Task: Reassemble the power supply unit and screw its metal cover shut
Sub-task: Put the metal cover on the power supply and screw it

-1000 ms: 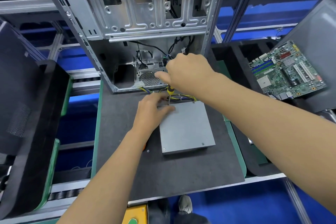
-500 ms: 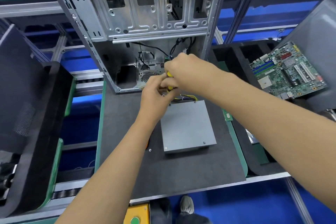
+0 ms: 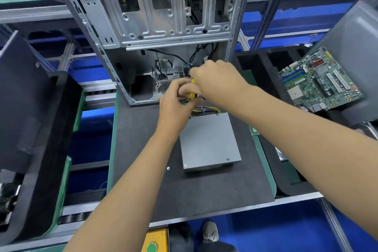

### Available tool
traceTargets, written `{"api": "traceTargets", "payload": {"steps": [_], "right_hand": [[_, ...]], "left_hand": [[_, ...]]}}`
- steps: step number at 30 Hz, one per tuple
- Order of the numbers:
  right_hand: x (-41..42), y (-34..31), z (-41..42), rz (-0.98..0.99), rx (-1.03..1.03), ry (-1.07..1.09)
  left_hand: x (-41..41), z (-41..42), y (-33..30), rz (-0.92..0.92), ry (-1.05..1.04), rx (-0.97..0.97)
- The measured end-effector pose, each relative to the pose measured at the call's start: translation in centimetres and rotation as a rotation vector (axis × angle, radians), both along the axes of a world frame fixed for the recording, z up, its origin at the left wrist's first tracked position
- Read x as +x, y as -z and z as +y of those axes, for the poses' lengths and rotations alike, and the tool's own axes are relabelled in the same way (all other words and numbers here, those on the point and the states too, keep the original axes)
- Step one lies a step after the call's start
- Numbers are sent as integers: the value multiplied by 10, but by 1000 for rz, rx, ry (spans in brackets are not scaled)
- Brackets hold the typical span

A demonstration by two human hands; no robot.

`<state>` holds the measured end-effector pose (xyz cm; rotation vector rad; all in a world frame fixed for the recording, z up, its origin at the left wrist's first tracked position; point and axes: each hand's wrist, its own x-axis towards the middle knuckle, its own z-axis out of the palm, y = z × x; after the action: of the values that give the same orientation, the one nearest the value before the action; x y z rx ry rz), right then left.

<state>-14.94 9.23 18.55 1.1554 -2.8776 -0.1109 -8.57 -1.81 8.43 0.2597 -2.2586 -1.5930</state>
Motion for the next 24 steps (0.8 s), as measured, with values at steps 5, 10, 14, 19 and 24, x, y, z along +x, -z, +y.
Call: {"api": "traceTargets", "payload": {"steps": [5, 10, 14, 19, 24], "right_hand": [[-4, -4, 8, -366, -182, -128], [-5, -6, 9, -91, 33, -59], [6, -6, 6, -205, -19, -89], [4, -18, 7, -288, -41, -183], [6, -17, -5, 0, 86, -100]], "left_hand": [[3, -1, 2, 2, 49, -2], [4, 2, 2, -22, 119, 2], [2, 9, 2, -12, -7, -66], [5, 1, 2, -166, 42, -93], [9, 2, -8, -119, 66, 16]]}}
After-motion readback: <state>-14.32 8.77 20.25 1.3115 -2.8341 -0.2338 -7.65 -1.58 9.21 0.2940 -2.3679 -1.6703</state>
